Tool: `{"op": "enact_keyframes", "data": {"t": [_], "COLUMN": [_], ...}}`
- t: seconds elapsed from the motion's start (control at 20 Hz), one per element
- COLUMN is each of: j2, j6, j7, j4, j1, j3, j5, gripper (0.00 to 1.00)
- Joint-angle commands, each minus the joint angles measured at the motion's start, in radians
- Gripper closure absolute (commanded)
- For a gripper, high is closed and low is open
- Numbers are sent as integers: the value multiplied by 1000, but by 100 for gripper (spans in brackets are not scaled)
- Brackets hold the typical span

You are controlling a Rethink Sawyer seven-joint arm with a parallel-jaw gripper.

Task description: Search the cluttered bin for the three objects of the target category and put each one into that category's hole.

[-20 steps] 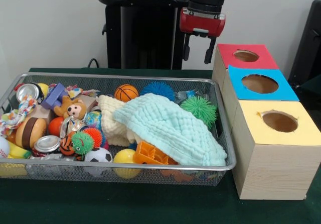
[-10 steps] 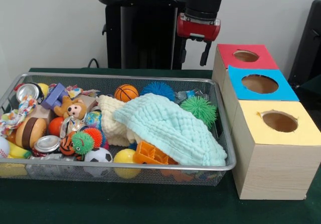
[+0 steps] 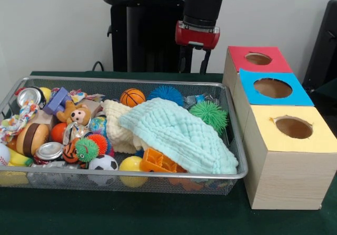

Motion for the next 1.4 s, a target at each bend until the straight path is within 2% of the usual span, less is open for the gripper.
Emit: {"op": "enact_keyframes", "data": {"t": [0.05,0.4,0.85,1.05,1.2,1.4], "j2": [47,10,11,-5,29,101], "j6": [-94,-56,-119,-89,-87,-189], "j7": [156,138,128,127,165,197], "j4": [-33,-50,-81,-84,-68,-88], "j1": [-32,12,69,116,80,75], "j3": [63,29,-38,-72,-20,-7], "j5": [-34,-21,-27,-7,5,13], "gripper": [0,0,0,0,0,0]}}
